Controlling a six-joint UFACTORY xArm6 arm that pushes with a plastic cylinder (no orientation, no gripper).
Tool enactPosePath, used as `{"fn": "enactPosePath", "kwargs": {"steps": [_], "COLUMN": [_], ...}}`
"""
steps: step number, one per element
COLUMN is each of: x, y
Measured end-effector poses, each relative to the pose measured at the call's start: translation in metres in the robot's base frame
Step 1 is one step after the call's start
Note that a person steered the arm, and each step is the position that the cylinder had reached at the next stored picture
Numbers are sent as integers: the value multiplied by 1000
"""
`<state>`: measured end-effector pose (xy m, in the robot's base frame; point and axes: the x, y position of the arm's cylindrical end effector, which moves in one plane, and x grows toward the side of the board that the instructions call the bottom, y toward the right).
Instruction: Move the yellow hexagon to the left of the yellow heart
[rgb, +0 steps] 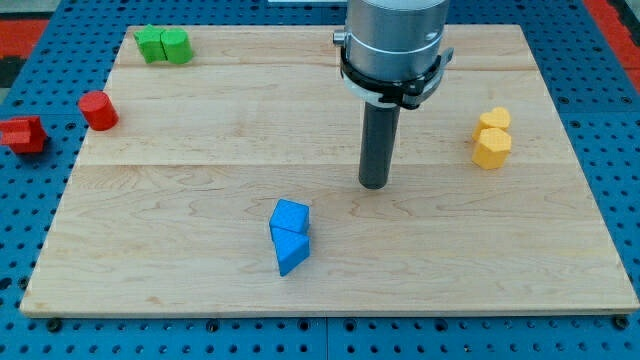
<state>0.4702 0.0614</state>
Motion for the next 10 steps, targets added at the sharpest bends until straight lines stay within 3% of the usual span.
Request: {"fn": "enactPosePath", "kwargs": {"steps": [5,10], "x": [1,-8], "y": [36,167]}}
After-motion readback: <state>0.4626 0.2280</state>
